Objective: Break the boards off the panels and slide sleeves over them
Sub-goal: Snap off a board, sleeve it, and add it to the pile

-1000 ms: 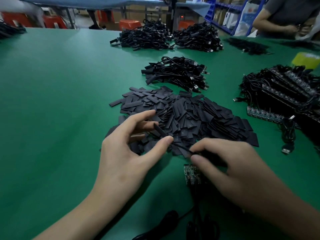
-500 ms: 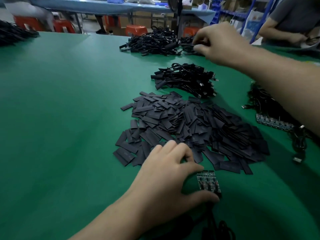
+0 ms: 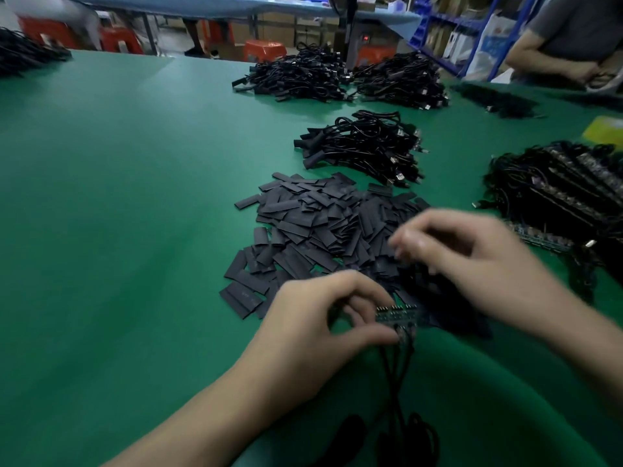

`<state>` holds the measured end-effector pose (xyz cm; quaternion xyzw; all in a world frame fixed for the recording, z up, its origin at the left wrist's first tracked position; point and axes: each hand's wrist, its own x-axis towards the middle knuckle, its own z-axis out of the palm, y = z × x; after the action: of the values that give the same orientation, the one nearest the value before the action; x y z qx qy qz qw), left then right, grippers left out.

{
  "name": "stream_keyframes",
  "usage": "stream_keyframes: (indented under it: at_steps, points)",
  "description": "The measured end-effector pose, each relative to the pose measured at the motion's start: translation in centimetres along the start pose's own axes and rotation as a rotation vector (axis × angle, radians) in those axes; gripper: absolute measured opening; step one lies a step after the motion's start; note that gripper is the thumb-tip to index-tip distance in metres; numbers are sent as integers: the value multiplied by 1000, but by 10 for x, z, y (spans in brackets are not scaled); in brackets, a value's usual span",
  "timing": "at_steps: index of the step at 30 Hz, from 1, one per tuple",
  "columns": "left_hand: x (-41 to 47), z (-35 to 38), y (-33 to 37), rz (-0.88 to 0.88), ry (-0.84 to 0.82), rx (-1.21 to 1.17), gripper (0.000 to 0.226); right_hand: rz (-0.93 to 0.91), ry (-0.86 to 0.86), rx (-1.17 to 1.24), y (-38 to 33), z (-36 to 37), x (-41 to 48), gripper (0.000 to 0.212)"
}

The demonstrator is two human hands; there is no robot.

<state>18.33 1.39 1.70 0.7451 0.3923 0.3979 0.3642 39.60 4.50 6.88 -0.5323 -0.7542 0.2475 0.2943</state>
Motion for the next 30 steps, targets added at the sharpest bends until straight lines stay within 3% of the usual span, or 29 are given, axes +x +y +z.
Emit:
stream_keyframes:
  at_steps: [4,8,13,18,25,28,30]
  points:
    - [0,-1,1,-130,93,-191,26,132,-155,246,1,21,-44,28]
    - [-1,2,4,-174,72,-244,23,140,-119,419,-1,32,-55,23]
    - [0,2,7,-226,16,-346,14,92,-63,456,3,36,-60,15]
    - [2,1,12,-225,-45,-437,5,111,-86,579,9,39,-58,33]
    - [3,1,13,-262,-1,-521,9,212,-146,649,11,39,-54,29]
    - [3,2,14,-229,54,-514,5,257,-76,637,13,40,-54,43]
    - [2,1,16,-188,69,-501,5,239,-12,504,14,41,-55,44]
